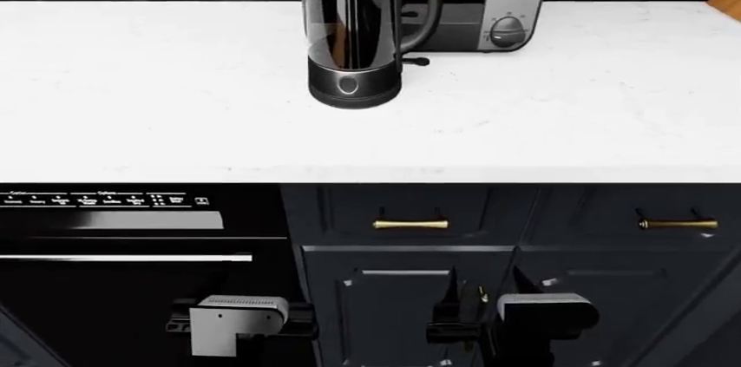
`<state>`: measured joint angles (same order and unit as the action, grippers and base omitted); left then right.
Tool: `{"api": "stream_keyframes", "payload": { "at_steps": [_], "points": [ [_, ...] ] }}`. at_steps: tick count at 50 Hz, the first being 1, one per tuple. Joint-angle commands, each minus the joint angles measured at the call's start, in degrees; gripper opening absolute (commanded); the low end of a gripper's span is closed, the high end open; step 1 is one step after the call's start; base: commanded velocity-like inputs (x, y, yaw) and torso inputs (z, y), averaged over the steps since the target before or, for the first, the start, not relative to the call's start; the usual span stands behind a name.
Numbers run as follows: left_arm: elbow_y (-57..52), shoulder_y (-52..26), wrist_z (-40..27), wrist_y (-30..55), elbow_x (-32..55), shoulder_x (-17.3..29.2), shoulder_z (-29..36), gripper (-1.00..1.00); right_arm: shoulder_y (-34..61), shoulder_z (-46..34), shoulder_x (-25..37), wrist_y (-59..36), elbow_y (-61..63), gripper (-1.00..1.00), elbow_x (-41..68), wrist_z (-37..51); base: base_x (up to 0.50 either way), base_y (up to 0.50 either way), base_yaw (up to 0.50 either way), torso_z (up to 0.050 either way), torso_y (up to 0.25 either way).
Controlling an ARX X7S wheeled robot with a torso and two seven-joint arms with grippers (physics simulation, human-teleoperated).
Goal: Press down the lever to turn on the electric kettle.
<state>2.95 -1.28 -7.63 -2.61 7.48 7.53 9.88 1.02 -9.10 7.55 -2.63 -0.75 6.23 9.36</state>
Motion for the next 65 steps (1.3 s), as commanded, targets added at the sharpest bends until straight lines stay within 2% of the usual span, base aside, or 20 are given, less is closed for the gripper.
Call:
{"api": "stream_keyframes", "payload": {
  "at_steps": [1, 58, 62, 65],
  "points": [
    [0.08, -0.14, -0.46, 0.07, 0.52, 0.4, 0.55, 1.0, 0.13, -0.42, 0.39, -0.3, 0.05, 1.0, 0.71, 0.47, 0.05, 0.0, 0.0, 0.0, 0.0],
    [0.16, -0.43, -2.56, -0.66, 2.3, 2.02, 2.59, 1.0, -0.06, -2.48, 2.09, 0.92, 0.86, 1.0, 3.15, 1.92, 0.11, 0.0, 0.0, 0.0, 0.0],
    [-0.62, -0.32, -2.93, -0.53, 2.63, 2.02, 2.52, 1.0, -0.25, -2.63, 2.22, 0.76, 1.45, 1.0, 3.33, 2.08, 0.0, 0.0, 0.0, 0.0, 0.0],
    [-6.16, 0.88, -4.27, 1.06, 4.22, 1.55, 1.91, 1.0, -2.28, -2.29, 2.38, -2.93, 7.45, 1.0, 4.92, 3.16, 0.0, 0.0, 0.0, 0.0, 0.0]
  ]
}}
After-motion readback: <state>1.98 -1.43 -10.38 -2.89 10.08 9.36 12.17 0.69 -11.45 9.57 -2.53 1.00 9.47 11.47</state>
